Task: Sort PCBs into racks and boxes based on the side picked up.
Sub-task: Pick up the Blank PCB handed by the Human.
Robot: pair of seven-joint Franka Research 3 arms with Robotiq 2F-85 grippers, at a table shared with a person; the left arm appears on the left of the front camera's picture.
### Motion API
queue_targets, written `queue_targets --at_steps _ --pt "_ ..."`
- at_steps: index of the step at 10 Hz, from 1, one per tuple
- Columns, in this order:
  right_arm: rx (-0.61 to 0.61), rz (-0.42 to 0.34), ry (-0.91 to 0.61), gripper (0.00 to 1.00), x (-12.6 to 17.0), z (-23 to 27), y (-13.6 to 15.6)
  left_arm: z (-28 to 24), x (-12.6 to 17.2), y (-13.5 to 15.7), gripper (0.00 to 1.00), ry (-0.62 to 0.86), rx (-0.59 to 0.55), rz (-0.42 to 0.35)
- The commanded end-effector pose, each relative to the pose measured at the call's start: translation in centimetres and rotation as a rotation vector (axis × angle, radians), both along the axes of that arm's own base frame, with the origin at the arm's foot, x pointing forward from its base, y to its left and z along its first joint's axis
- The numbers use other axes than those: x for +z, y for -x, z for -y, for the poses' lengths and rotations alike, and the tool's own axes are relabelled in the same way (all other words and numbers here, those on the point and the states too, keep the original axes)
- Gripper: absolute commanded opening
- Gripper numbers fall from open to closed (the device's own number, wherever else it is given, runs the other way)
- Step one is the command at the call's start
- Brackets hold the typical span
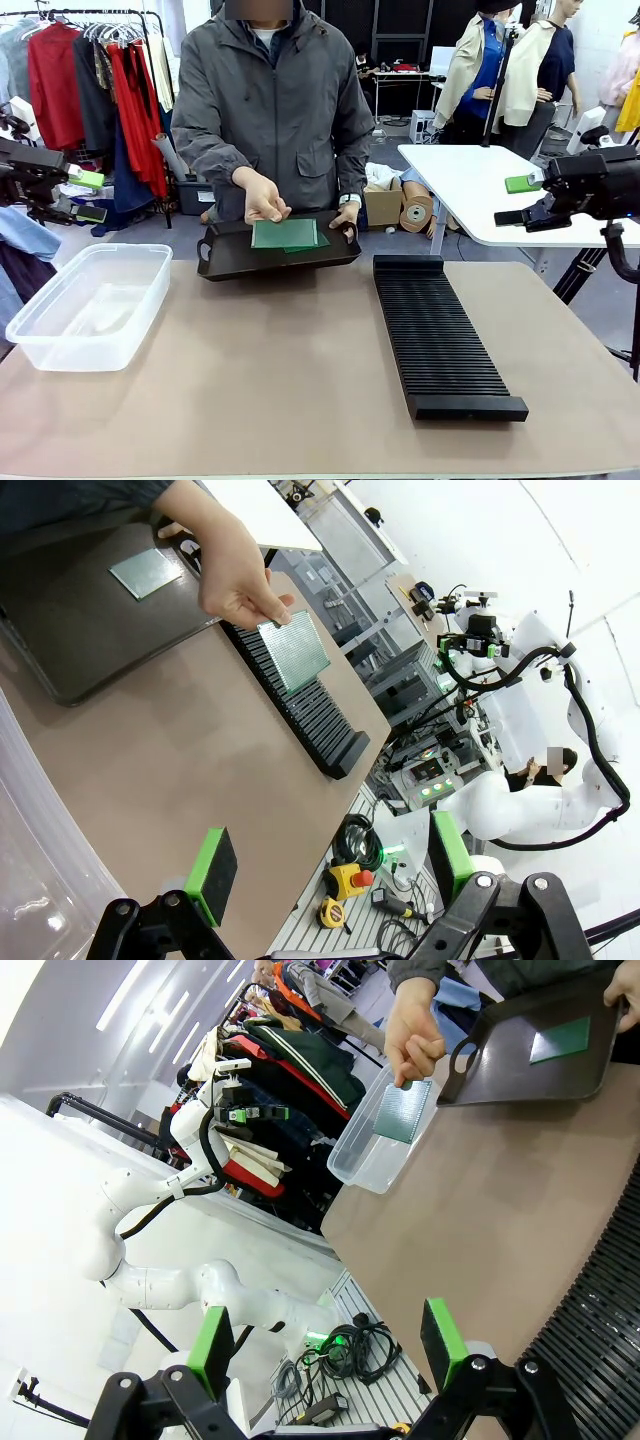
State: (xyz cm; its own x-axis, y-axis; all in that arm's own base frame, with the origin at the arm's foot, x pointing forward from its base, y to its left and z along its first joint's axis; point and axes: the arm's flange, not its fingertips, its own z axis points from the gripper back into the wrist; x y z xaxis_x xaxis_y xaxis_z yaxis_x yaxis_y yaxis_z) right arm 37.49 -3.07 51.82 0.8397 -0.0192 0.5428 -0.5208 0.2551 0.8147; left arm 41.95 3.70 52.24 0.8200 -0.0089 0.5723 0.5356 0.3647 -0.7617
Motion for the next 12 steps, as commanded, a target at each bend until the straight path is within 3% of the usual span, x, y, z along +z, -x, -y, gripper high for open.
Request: queue_targets --at_steps 1,9,12 --pt "0.005 -0.003 -0.014 1.00 -0.7 0.1 -0.8 -0.1 0.2 0.2 1.00 0.011 -0.003 -0.011" --pt "0.012 0.033 -0.112 1.00 -7.0 -2.5 -8.1 -0.1 0.2 0.2 1.00 0.011 -0.003 -0.011" --pt "0.039 -0.029 -0.172 1.00 -8.9 -4.1 -11.7 -0.1 0.2 0.2 1.00 0.011 -0.003 -0.011"
